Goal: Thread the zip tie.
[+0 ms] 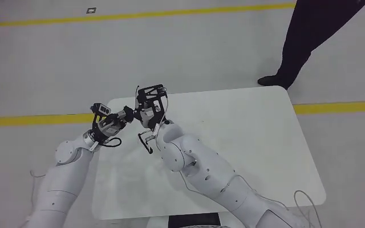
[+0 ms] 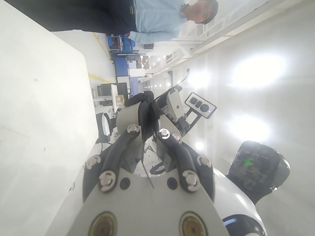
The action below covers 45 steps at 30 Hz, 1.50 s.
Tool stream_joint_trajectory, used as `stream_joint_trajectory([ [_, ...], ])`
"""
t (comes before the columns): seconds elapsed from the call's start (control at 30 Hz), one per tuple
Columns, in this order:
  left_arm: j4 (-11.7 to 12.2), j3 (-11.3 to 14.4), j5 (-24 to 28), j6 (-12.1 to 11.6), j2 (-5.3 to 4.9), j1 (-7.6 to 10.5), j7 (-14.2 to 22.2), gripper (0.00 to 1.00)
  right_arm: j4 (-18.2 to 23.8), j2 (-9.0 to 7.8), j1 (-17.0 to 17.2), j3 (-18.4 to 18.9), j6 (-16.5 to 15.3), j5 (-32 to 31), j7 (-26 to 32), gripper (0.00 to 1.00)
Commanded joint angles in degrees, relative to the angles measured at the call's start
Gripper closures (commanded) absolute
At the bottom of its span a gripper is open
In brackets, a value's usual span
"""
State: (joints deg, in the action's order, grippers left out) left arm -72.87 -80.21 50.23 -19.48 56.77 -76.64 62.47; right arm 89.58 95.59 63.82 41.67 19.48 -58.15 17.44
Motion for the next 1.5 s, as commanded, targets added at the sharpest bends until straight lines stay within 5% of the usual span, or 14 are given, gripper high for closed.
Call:
stream_joint_trajectory([
  [0.0, 0.00, 0.00, 0.00, 0.00, 0.00, 0.00, 0.00, 1.00, -0.21, 0.19, 0.03, 0.06, 0.00, -0.28, 0.03, 1.00],
  [1.47, 0.00, 0.00, 0.00, 0.00, 0.00, 0.00, 0.00, 1.00, -0.82, 2.70, 1.97, 1.12, -0.61, -0.19, 0.25, 1.00],
])
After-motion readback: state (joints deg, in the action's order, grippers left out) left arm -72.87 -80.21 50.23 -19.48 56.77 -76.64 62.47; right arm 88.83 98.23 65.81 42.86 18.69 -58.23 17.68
